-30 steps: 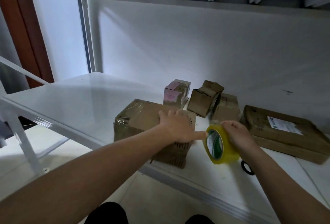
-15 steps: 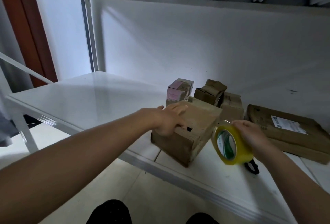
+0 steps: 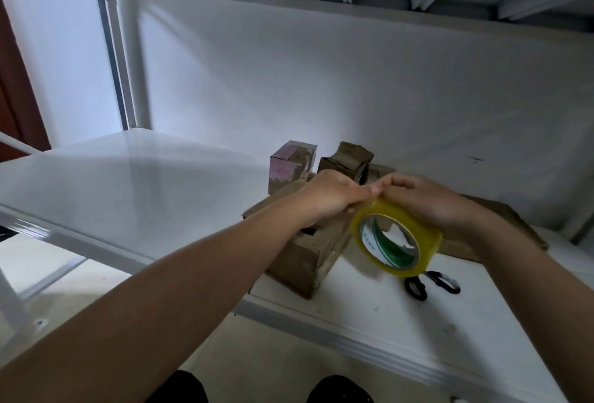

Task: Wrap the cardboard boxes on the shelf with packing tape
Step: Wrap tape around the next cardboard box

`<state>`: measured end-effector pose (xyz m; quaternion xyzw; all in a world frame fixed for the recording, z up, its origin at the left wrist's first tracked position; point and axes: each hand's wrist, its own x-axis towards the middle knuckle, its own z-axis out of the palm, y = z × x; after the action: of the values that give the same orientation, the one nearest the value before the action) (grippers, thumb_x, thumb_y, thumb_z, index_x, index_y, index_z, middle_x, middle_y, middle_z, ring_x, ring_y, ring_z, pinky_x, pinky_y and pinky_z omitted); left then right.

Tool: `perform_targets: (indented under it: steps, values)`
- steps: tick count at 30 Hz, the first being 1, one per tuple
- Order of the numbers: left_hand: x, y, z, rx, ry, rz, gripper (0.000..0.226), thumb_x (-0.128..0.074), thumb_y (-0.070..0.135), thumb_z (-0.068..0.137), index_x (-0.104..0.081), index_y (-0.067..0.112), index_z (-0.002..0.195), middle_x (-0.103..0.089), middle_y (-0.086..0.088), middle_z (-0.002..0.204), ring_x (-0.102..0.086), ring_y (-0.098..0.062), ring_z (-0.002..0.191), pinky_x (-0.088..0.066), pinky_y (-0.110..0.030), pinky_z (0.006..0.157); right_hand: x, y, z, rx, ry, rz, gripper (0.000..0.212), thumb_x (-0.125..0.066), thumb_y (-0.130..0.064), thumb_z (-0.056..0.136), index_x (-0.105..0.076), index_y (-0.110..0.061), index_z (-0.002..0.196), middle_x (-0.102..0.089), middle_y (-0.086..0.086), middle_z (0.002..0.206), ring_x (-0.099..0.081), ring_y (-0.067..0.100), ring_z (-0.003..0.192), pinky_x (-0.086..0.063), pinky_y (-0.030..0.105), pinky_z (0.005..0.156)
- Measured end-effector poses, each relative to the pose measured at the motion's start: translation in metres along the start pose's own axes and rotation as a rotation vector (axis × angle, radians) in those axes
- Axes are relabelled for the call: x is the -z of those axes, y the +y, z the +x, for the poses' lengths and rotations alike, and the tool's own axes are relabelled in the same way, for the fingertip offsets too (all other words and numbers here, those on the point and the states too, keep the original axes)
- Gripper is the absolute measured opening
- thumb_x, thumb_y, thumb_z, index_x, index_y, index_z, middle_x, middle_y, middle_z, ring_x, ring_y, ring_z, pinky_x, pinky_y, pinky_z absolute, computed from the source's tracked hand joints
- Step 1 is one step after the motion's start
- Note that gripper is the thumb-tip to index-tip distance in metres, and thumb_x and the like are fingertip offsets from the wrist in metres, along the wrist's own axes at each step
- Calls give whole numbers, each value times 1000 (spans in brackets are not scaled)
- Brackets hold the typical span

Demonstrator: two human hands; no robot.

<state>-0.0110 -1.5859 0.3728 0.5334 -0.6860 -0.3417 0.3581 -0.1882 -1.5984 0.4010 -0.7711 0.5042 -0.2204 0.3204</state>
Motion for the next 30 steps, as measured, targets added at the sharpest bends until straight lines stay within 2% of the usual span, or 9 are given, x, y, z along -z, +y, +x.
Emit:
perform_targets:
  steps: [3,7,10,13,17,20,25,27,30]
  values:
    - [-2,3,-3,11,22,-70,24,-65,28,89,-71,10,75,-63,3,59,-54,-3,50,-45,-20,63,4,3,-2,5,-35,-47,13,-55,-40,91,-58,-40,104,-63,-6,100,-62,14,88,-47,26,67]
    - [3,7,-9,30,71,-5,21,-59,19,88,-71,2,85,-63,2,59,-55,-2,50,-43,-19,59,12,4,-11,-77,-120,122,57,-64,-57,72,-43,-43,123,-63,-6,102,-69,15,85,-52,22,62]
    - [15,8,-11,14,104,13,22,-56,13,85,-70,-4,89,-65,-1,63,-58,-8,58,-46,-21,65,10,11,-22,-68,-277,360,60,-62,-56,66,-56,-25,118,-74,2,88,-72,15,77,-55,22,59]
    - [20,11,-14,-38,98,170,21,-57,12,84,-71,-2,78,-69,1,69,-63,-11,69,-50,-26,71,6,15,-24,-92,-340,396,48,-59,-52,72,-67,-11,96,-72,8,75,-69,16,66,-55,24,58]
    - [35,20,-15,-96,225,244,22,-57,14,89,-67,4,71,-68,-11,79,-62,-20,76,-51,-30,74,9,5,-18,-175,-401,-38,58,-51,-73,66,-75,-20,70,-70,2,68,-67,12,61,-53,24,60]
    - [49,22,-17,-85,228,314,29,-56,19,90,-61,14,62,-67,-2,72,-67,-25,86,-53,-39,84,5,6,-15,-178,-355,26,66,-52,-75,60,-74,-15,76,-68,5,66,-65,13,58,-53,25,57]
    - [74,-14,-29,73,259,374,21,-54,16,89,-63,2,75,-67,-20,93,-64,-30,86,-49,-38,78,-3,14,-20,-180,-393,378,63,-54,-68,62,-69,-9,78,-55,3,56,-52,11,47,-48,22,49]
    - [73,-34,-35,124,230,397,19,-53,16,87,-61,5,74,-65,-20,91,-61,-29,85,-43,-34,70,-6,7,-16,-148,-400,247,56,-52,-69,67,-69,-16,68,-58,3,60,-55,12,52,-50,23,57]
    - [72,-53,-38,204,254,471,23,-46,17,90,-61,7,76,-68,-13,97,-62,-29,92,-49,-36,80,-19,-12,-5,-112,-423,-133,50,-43,-69,78,-73,-29,71,-67,-9,73,-63,8,71,-51,26,75]
